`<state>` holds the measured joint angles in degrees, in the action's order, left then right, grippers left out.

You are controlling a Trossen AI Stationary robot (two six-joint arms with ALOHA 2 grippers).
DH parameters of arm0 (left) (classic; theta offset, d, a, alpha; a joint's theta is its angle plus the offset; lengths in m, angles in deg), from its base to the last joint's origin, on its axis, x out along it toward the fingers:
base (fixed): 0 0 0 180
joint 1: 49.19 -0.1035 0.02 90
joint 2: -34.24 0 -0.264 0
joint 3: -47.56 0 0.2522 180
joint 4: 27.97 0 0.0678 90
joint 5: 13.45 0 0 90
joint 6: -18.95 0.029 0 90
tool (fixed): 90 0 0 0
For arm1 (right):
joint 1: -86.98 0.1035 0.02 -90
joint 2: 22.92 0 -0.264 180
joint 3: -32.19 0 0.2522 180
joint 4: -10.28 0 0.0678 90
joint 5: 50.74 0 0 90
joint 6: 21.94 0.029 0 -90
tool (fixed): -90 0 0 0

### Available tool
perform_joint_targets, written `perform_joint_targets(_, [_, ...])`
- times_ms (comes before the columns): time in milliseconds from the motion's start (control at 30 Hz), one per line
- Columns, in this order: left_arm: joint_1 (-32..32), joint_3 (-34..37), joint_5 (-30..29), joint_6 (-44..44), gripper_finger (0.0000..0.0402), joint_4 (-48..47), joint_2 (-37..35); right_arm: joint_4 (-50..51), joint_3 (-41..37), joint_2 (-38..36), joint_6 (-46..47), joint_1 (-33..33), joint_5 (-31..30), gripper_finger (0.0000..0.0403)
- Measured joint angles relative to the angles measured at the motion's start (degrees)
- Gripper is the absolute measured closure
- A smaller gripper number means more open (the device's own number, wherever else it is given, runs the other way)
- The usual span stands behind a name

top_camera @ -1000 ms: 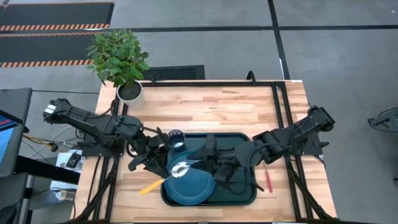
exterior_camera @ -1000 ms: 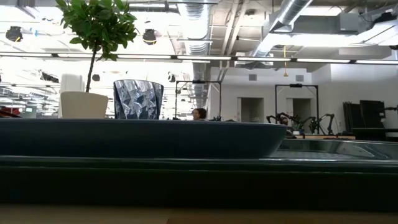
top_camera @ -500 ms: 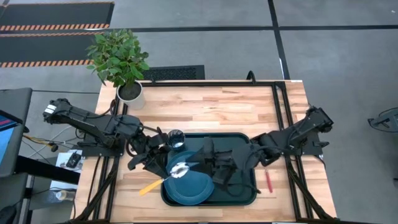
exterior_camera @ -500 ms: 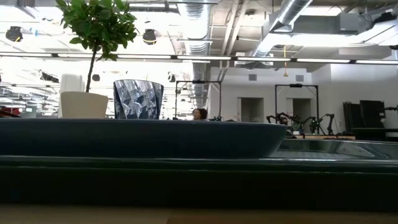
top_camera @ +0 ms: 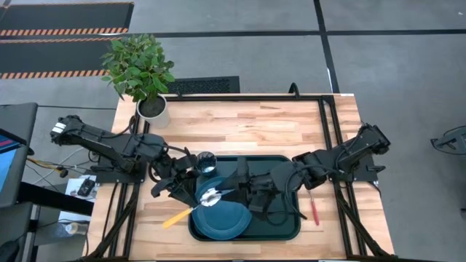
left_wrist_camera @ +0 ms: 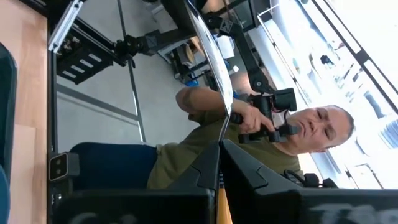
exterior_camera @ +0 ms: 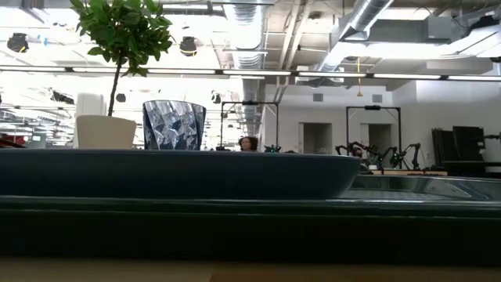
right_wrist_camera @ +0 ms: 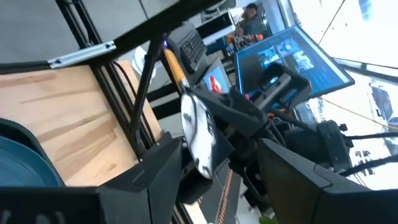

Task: Pick and place plate/cup/fork/spoon on tray
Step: Put the yellow spoon on the black serving tray to the right of the blue plate

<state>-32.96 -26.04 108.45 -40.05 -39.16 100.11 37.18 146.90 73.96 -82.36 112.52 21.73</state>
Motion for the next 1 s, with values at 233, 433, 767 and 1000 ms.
perform_joint_targets(233, [-0.78,0.0,0.01,-0.24,0.0402,0.71,0.0,-1.99,0.08,1.29,-1.73,-0.91,0.42,0.0184])
perform_joint_targets(433, [-0.81,0.0,0.05,-0.79,0.0402,1.44,0.0,-1.69,-0.06,1.91,-1.09,-1.84,-0.09,0.0218])
perform_joint_targets(767, [-0.83,0.0,0.26,-0.8,0.0402,1.46,0.0,-1.93,0.04,1.84,-0.99,-1.91,-0.32,0.0281])
perform_joint_targets(1000, [-0.83,0.0,-0.21,-0.75,0.0402,1.46,0.0,-1.63,0.03,1.85,-0.68,-1.56,-0.34,0.0297])
